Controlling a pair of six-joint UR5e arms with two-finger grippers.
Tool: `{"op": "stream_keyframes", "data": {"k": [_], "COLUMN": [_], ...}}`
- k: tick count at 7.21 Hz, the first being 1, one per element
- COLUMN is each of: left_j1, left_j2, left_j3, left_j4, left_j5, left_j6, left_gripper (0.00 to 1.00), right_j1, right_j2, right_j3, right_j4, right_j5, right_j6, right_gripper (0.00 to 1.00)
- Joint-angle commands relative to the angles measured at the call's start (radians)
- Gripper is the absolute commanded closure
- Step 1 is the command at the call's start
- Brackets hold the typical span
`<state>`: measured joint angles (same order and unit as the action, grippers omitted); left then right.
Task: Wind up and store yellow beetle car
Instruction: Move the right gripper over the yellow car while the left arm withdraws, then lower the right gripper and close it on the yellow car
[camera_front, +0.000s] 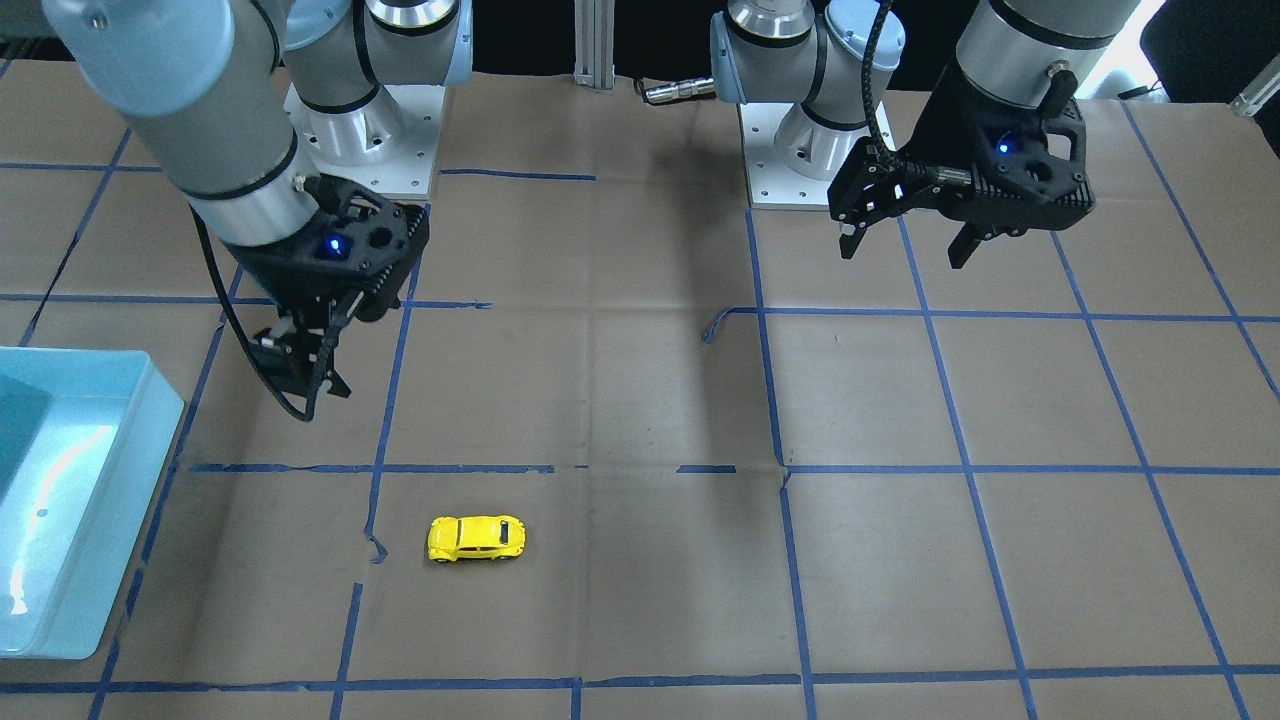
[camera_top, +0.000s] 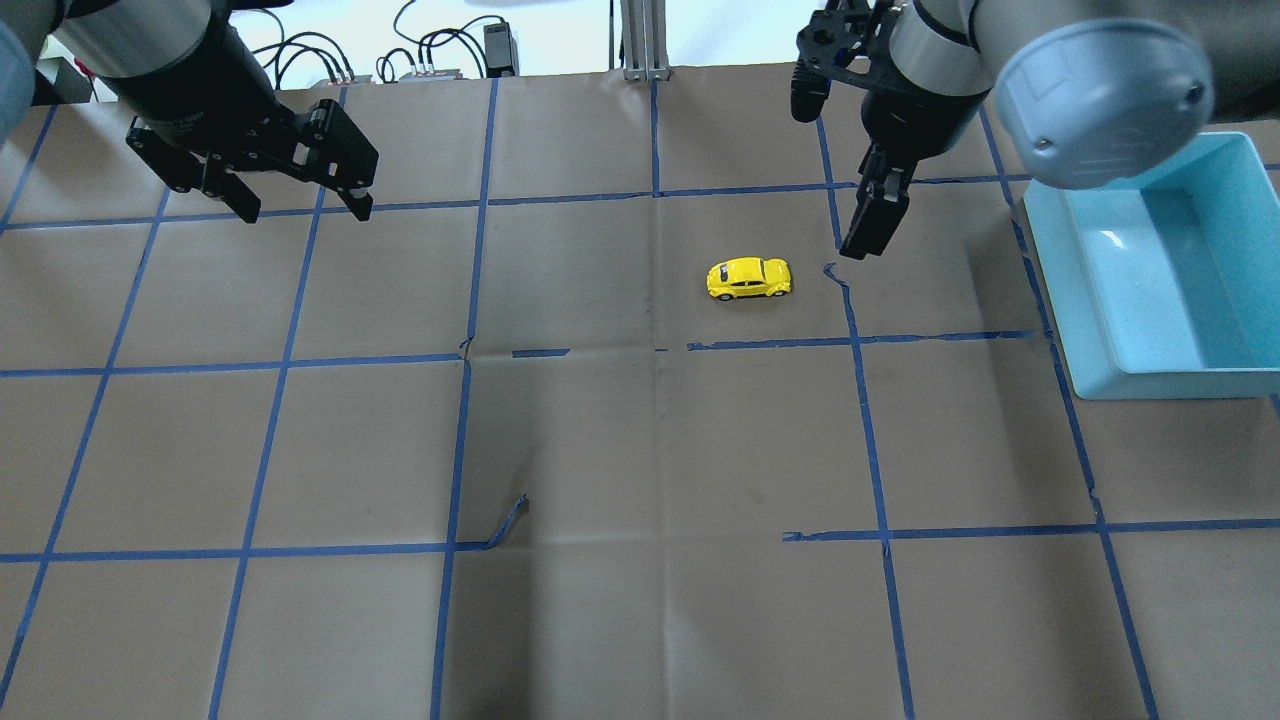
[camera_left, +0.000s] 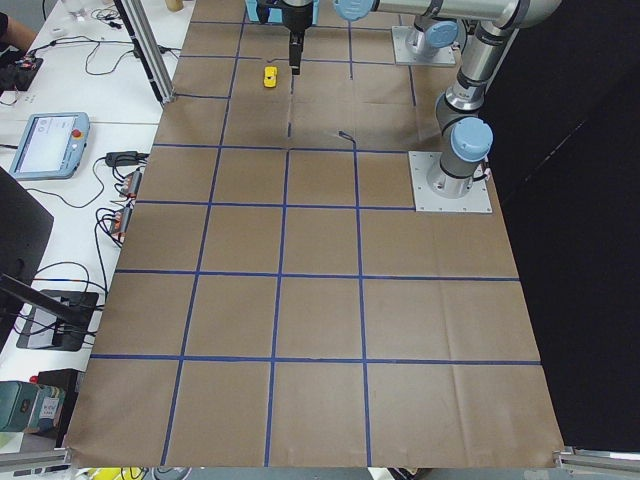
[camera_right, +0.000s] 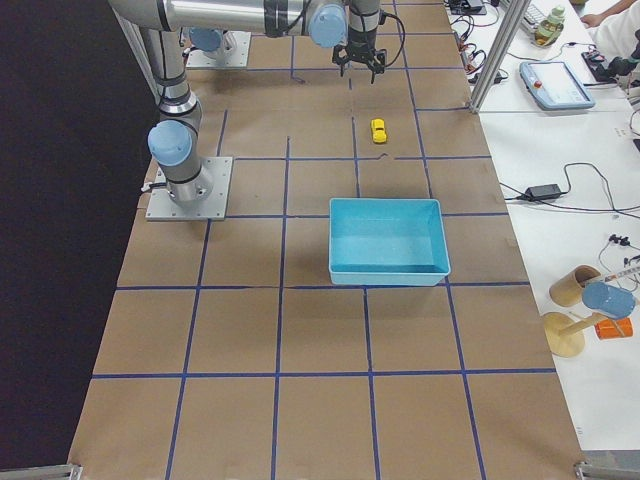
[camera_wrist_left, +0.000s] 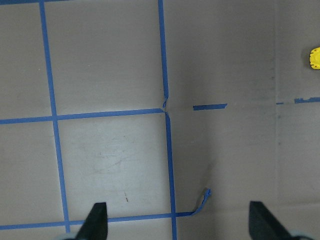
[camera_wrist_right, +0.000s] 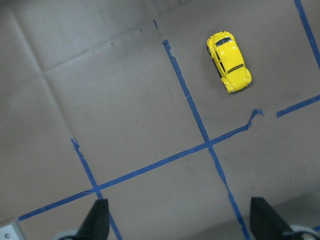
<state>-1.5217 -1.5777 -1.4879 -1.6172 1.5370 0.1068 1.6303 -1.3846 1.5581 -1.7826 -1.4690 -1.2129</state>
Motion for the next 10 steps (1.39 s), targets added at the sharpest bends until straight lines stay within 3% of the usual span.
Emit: {"op": "stream_keyframes", "data": {"k": [1,3,6,10], "left_j1": [0.0,0.0,0.0,0.0], "left_j2": [0.002,0.002,0.002,0.004], "left_j3": [0.0,0.0,0.0,0.0], "left_j4": [-0.001,0.0,0.0,-0.001], "left_j5": [0.0,0.0,-0.001,0.0], "left_j6": [0.001,0.001,0.001,0.001], "left_gripper": [0.01,0.01,0.01,0.01], "right_j1": [0.041,0.075,0.123,0.12], "right_j2": [0.16,0.257,0.418,0.42], "right_j3": [-0.028,-0.052,-0.062,-0.049], "right_j4": [-0.136,-0.197,-0.391,-0.359], "right_j5": [0.019,0.009,0.003,-0.001], "right_j6": [-0.074,-0.121,-0.159,-0.163], "right_gripper": [0.0,0.0,0.0,0.0]}}
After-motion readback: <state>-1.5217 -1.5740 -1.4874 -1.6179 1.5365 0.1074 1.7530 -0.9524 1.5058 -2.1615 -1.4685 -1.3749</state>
